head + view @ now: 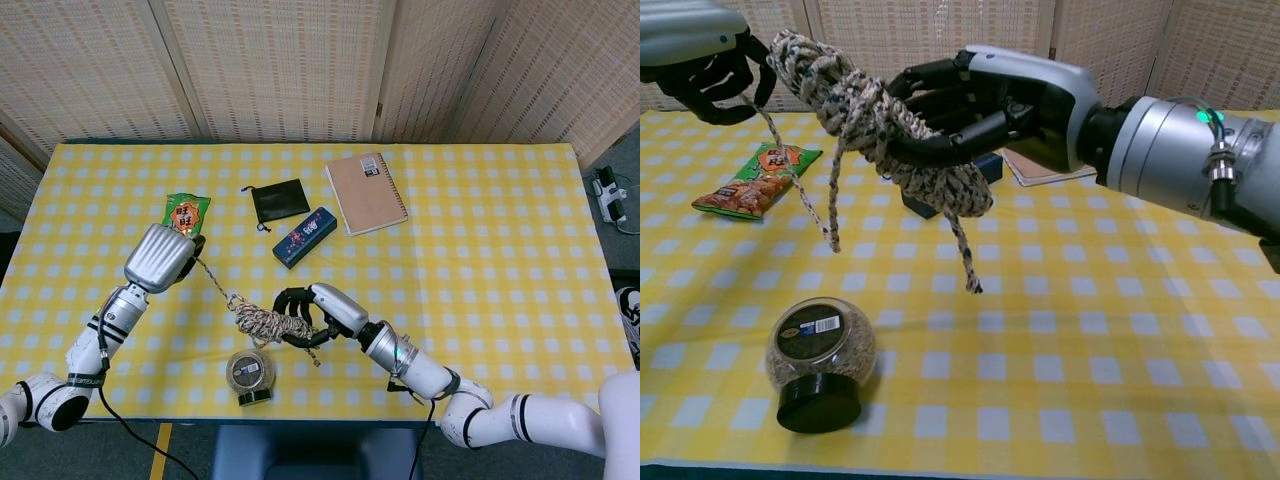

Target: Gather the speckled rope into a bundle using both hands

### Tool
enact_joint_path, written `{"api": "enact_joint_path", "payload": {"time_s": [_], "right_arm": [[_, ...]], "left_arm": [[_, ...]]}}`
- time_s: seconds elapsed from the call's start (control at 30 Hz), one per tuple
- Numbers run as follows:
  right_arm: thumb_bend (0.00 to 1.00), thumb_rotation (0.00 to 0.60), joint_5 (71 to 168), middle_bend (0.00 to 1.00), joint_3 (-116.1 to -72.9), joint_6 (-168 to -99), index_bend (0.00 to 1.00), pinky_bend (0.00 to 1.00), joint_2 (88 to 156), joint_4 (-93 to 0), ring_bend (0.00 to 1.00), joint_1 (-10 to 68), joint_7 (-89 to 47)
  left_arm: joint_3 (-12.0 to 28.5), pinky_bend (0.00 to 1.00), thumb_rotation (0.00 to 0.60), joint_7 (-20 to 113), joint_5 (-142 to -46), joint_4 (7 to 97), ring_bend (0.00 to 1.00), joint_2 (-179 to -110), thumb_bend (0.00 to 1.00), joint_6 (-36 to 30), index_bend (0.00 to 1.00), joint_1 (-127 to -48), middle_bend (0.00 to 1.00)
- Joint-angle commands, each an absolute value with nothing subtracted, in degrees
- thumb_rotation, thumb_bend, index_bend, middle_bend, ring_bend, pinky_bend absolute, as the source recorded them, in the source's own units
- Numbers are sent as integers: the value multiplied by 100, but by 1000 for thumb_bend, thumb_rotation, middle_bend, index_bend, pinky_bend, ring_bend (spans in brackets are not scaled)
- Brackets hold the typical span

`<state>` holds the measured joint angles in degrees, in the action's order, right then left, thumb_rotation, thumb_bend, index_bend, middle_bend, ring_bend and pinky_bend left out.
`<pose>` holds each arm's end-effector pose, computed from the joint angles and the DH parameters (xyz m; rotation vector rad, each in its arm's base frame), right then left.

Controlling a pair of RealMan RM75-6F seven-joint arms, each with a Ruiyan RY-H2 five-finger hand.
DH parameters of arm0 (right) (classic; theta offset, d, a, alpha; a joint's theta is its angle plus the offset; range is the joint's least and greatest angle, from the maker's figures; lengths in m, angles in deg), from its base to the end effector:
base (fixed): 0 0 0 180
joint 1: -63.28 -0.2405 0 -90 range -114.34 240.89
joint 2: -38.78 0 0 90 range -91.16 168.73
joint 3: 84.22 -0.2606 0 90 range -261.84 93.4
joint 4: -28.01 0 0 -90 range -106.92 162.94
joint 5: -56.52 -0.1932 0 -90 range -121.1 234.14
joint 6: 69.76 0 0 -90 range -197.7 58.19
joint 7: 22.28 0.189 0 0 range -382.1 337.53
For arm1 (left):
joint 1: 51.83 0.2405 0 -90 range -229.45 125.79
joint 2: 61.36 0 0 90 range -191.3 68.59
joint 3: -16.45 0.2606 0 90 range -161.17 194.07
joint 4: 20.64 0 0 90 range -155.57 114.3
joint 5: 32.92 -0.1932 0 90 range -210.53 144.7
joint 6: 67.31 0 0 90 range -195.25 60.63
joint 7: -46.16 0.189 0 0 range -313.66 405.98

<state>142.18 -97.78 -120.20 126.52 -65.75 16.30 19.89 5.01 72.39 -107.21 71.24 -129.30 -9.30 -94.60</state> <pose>-0.0214 -0.3377 -0.0202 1.8828 -1.8838 1.6603 -0.1291 0.4050 0.1118 -1.8748 -0.4013 -0.8373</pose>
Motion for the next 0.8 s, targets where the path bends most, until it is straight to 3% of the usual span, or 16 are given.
{"api": "enact_joint_path", "payload": {"time_s": [0.03, 0.53, 0.8], "right_arm": [[630, 600, 13798, 731, -9760, -11731, 835, 668, 12745, -6675, 781, 1497, 1537], [630, 600, 11867, 747, -9995, -11168, 856, 683, 13400, -6629, 793, 1124, 292], [630, 600, 10952, 754, -10245, -11775, 863, 687, 13988, -6461, 808, 1218, -98]], "left_arm": [[365, 780, 600, 7394, -10661, 7405, 776, -13021, 492, -845, 633, -9610, 856], [179, 780, 600, 7052, -10758, 8037, 776, -13307, 491, -778, 630, -9910, 855], [317, 781, 600, 6563, -11025, 8339, 775, -13294, 492, -601, 632, -9774, 855]]}}
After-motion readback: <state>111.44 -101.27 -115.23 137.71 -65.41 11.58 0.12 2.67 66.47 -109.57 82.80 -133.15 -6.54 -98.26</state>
